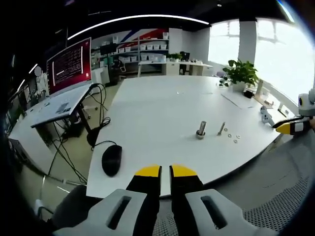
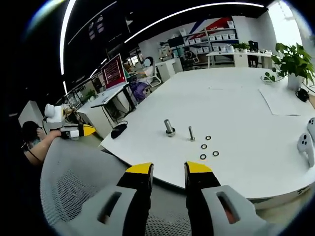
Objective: Place the washer onto the threaded stud by aligning its center hole with the stud, sliding it down to the base, and recovering from edge contact or off-axis alignment until the washer reaches the visible bottom stop.
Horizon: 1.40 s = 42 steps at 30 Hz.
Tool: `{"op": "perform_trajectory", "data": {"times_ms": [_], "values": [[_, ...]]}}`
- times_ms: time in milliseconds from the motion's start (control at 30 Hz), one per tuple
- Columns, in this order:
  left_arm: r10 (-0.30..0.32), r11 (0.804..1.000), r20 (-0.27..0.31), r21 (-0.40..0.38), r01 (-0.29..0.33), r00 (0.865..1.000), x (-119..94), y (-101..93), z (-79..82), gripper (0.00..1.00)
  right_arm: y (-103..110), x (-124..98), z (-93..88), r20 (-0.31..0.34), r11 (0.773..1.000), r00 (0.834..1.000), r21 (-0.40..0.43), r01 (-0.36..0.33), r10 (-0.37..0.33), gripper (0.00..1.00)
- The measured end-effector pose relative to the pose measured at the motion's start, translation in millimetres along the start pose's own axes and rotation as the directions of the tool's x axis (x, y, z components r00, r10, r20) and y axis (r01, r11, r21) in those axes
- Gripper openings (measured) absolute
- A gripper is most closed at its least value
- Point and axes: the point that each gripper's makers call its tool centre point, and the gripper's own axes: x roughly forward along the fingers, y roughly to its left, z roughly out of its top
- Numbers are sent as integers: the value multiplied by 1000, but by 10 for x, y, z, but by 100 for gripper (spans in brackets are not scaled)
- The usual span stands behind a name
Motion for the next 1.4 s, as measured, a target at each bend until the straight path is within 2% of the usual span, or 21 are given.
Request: {"op": "perform_trajectory", "data": {"times_ms": [133,200,267,367,500,767,867,1000,1033,1100,1133,1200,1367,1400], "values": [[-24,1000,38,-14,25,999,-22,-35,49,4,-33,-29,33,46,998,999,69,4,-7,29],[-31,1000,23,1,31,999,-13,-50,31,4,-65,-44,43,57,997,998,75,20,-25,32],[-38,999,7,17,38,999,-4,-68,13,4,-55,-39,43,55,998,998,69,12,-15,33],[-41,999,12,20,40,999,-12,-71,20,4,-37,-27,27,42,998,999,70,-4,1,34],[-47,999,7,27,46,999,-6,-77,14,4,-70,-36,43,58,996,998,88,16,-21,36],[-42,999,33,20,41,999,-15,-71,48,4,-43,-10,29,54,995,998,96,6,-11,39],[-39,999,11,26,39,999,-6,-63,16,4,-44,7,-19,12,996,1000,87,14,-16,39],[-33,999,-3,28,33,999,-1,-56,-1,4,48,42,-133,-82,999,996,20,-32,34,38],[-29,999,-4,28,29,1000,-1,-53,-1,4,39,42,-116,-72,1000,997,14,-21,22,37],[-25,999,2,24,25,1000,-1,-44,11,4,-32,8,54,33,1000,999,3,1,-1,36],[-18,1000,6,16,18,1000,-1,-35,16,4,-16,-21,54,40,1000,999,30,-11,10,36],[-3,1000,2,6,3,1000,-3,-17,7,4,54,-15,-23,-3,998,998,33,-58,58,36],[22,999,19,-26,-21,1000,-5,25,32,4,188,27,-13,-40,984,986,-66,-167,165,37],[23,999,24,-29,-23,999,-5,34,36,4,241,32,-37,-58,976,977,-61,-210,206,37]]}}
